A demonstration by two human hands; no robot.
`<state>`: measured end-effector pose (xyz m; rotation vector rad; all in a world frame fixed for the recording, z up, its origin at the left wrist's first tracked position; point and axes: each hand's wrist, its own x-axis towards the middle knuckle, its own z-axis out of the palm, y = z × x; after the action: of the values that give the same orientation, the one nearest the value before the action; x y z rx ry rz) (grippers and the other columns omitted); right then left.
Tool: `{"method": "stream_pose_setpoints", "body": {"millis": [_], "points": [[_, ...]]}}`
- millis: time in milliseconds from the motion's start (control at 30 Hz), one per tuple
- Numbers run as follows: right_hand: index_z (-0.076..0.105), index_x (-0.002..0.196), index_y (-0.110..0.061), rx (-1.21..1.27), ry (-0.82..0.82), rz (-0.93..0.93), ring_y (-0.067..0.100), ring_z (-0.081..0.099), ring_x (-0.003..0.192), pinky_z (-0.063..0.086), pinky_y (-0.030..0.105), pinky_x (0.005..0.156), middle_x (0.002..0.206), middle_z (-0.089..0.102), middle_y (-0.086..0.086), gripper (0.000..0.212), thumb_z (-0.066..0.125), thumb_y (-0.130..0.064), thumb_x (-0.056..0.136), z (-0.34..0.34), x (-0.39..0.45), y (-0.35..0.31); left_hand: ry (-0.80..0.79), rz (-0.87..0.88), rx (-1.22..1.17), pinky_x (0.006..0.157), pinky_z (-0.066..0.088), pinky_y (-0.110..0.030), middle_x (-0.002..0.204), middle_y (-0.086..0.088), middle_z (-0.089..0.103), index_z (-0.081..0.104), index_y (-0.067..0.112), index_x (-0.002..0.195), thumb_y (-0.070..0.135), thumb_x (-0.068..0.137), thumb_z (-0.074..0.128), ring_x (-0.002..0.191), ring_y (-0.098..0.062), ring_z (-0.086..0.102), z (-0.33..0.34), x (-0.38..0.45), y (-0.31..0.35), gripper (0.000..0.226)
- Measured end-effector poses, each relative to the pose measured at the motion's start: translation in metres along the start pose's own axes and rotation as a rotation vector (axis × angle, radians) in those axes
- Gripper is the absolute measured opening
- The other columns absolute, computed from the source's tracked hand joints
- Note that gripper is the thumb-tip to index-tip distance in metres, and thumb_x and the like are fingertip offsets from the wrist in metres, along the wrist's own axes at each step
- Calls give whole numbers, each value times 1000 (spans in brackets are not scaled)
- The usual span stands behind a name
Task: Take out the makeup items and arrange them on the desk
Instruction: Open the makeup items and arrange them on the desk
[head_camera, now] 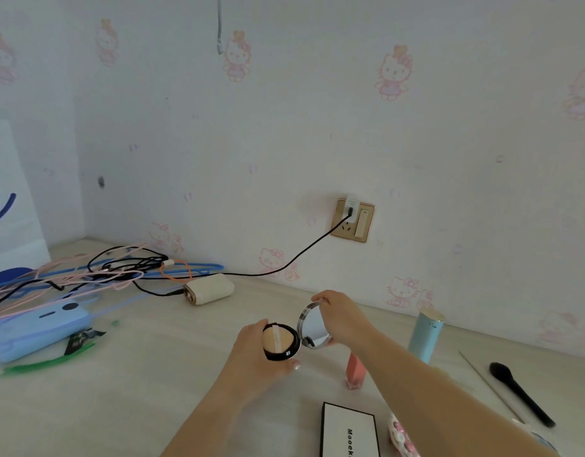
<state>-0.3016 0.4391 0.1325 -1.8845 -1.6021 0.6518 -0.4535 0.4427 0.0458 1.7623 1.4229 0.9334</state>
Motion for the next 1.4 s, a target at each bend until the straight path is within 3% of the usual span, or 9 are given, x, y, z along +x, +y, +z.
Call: {"method": "stream_pose_setpoints", "body": {"millis": [100,200,267,533,767,933,1100,1267,1400], "points": [[53,126,-11,-42,-21,1,19,55,72,56,38,72,128,52,9,39,25,-9,99,8,5,6,-3,-40,156,102,37,-31,129,-3,44,46,16,129,55,58,76,126,-24,42,0,-2,-5,87],[54,128,-12,-166,-40,-19,26,55,112,51,37,91,135,52,7,43,27,-4,95,16,13,13,15,-44,360,105,31,-28,137,4,35,34,25,140,57,67,71,132,-21,31,0,-4,-8,88],[53,130,-15,-258,-62,-20,23,51,122,45,30,96,137,52,5,44,30,-3,94,20,17,16,27,-49,434,105,32,-30,139,5,35,33,26,141,60,68,68,133,-21,30,0,-3,-9,88],[49,135,-14,-330,-138,32,26,54,119,48,34,96,138,51,6,51,38,6,90,30,29,23,49,-76,423,109,29,-33,145,4,35,33,25,142,57,72,65,136,-21,29,1,0,-18,84],[52,130,-11,-167,-69,11,31,60,103,50,41,93,133,53,9,41,32,-8,95,34,27,20,56,-90,472,107,31,-32,144,4,38,36,24,139,55,75,64,135,-23,32,0,2,-17,76],[57,113,1,-119,-58,-14,37,62,98,51,49,88,115,60,19,31,40,-13,91,38,25,22,118,-121,477,103,35,-34,138,3,44,43,26,131,56,72,64,131,-24,37,-1,4,-20,69],[51,122,1,-86,-67,-7,37,68,88,53,49,85,118,59,20,38,48,-21,91,38,20,22,139,-135,512,103,33,-35,141,2,42,39,24,134,58,73,64,133,-24,34,0,5,-20,74],[44,130,-4,-158,-59,-20,33,64,99,52,47,89,123,57,16,49,53,-32,91,28,16,14,106,-175,438,111,26,-39,151,-2,29,22,19,147,61,71,66,141,-27,23,-4,7,-17,97],[36,142,-15,-294,-26,-172,25,49,124,46,41,99,140,46,7,59,53,-40,91,-5,2,7,231,-43,239,110,27,-37,145,-3,38,33,20,143,46,74,72,137,-24,30,-6,7,-4,83]]}}
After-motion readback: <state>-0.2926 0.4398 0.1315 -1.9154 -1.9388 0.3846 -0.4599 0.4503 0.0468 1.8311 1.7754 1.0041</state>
